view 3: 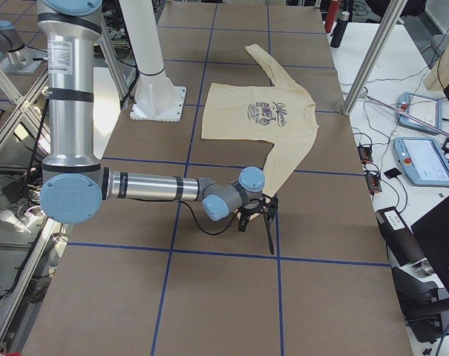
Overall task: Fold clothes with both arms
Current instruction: 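Move the right gripper toward the sleeve cuff nearest it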
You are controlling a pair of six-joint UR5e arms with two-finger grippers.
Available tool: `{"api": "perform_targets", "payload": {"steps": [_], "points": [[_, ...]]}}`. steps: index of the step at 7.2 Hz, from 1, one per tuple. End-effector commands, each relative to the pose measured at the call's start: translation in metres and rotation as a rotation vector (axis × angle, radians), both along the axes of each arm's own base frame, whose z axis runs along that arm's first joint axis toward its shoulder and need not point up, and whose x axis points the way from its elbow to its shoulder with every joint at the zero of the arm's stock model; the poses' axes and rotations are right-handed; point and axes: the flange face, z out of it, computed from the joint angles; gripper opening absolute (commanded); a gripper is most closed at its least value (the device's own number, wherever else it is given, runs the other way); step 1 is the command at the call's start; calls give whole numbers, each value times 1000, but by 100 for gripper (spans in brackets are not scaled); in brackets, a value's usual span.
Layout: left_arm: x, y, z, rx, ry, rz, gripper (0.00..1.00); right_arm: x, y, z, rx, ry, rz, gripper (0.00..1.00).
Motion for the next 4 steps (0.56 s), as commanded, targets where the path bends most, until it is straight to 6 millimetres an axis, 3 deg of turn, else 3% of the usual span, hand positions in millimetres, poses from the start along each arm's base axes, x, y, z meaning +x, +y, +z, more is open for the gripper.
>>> {"api": "perform_targets", "payload": {"steps": [1, 2, 4], "points": [[0, 0, 0, 4, 0, 1, 100, -6, 2, 0, -10, 1, -3, 81], [0, 0, 0, 1, 0, 0, 100, -7, 2, 1, -15, 1, -1, 68], [0, 0, 0, 4, 0, 1, 100, -5, 3, 1, -16, 2, 0, 12]]}}
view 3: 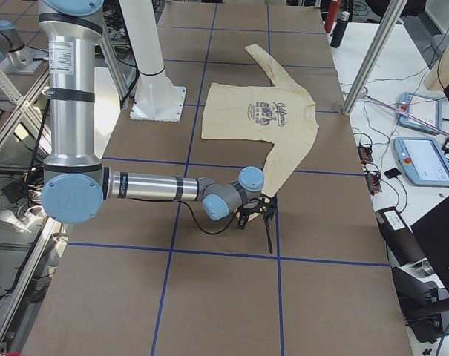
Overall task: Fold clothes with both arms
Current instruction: 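Move the right gripper toward the sleeve cuff nearest it, then grasp the sleeve cuff with the right gripper and carry it across the shirt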
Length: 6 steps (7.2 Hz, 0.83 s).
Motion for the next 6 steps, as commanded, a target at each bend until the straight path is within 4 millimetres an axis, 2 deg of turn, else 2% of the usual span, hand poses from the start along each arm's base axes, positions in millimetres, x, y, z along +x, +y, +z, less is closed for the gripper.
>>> {"api": "perform_targets", "payload": {"steps": [1, 2, 3, 4, 5, 6], "points": [[0, 0, 0, 0, 0, 0, 100, 0, 2, 3, -7, 0, -1, 0], [0, 0, 0, 0, 0, -1, 100, 0, 2, 4, -9, 1, -1, 0], [0, 0, 0, 0, 0, -1, 100, 1, 1, -4, 1, -10, -1, 0], [0, 0, -2, 3, 2, 0, 100, -1, -3, -44, 49, -47, -1, 0], [1, 0, -2, 1, 20, 7, 100, -6, -9, -93, 51, -68, 29, 0], [2, 1, -4, 3, 28, 10, 100, -20, -37, -156, 45, -97, 68, 0]]}}
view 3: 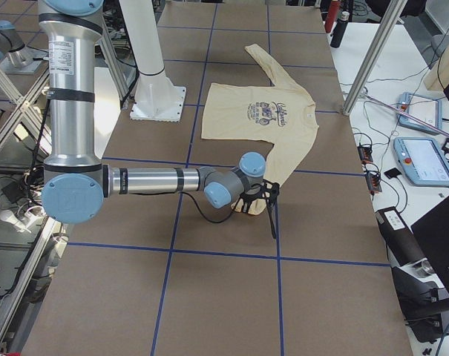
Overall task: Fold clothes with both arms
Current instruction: 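Grasp the sleeve cuff with the right gripper and carry it across the shirt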
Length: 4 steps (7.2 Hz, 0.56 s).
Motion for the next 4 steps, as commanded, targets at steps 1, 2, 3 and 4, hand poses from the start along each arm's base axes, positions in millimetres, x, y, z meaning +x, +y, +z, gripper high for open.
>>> {"api": "perform_targets", "payload": {"steps": [1, 2, 3, 4], "points": [[1, 1, -5, 7, 13, 5, 100, -50, -48, -139, -25, -58, 50, 0], [1, 2, -7, 11, 14, 5, 100, -101, -68, -211, -61, -77, 55, 0], [1, 2, -9, 13, 23, 10, 100, -162, -79, -288, -81, -88, 75, 0], [1, 2, -8, 11, 22, 8, 100, -232, -83, -356, -87, -100, 138, 0]]}}
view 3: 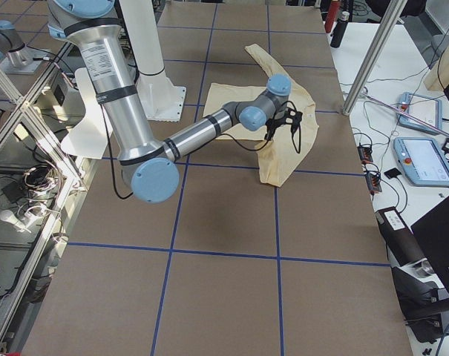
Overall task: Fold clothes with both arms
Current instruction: 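Grasp the sleeve cuff with the right gripper and carry it across the shirt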
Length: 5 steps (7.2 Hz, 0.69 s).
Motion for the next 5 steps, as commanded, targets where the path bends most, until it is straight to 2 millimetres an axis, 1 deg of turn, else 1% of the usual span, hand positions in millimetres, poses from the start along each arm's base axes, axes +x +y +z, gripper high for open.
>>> {"api": "perform_targets", "payload": {"steps": [1, 2, 3, 4, 5], "points": [[0, 0, 0, 0, 2, 1, 100, -136, -3, -143, 18, -9, 105, 0], [0, 0, 0, -2, 2, 0, 100, -197, -3, -191, 73, -4, 126, 0], [0, 0, 1, -2, 1, 1, 100, -247, -15, -217, 91, -33, 160, 0], [0, 0, 1, -2, 1, 1, 100, -272, -9, -233, 114, -65, 189, 0], [0, 0, 1, -2, 1, 1, 100, -290, 9, -265, 149, -81, 196, 0]]}}
